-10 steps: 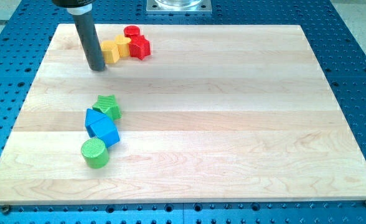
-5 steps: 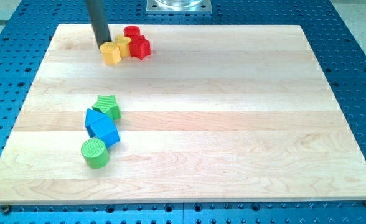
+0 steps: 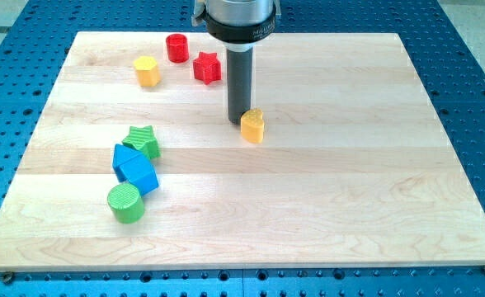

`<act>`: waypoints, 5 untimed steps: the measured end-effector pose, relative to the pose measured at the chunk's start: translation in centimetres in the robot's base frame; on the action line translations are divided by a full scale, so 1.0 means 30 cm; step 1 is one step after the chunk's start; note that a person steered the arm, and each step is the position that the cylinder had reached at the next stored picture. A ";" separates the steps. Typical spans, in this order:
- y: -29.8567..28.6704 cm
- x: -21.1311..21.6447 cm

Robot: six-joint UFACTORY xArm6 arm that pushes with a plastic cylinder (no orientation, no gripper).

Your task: Place the yellow blocks at the center of the board

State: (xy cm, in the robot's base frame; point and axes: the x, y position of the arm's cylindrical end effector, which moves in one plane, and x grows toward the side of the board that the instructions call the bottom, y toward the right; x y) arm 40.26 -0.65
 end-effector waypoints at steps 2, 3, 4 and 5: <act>-0.599 -0.153; -0.719 -0.282; -0.583 -0.358; -0.475 -0.246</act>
State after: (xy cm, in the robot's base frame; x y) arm 32.87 -14.89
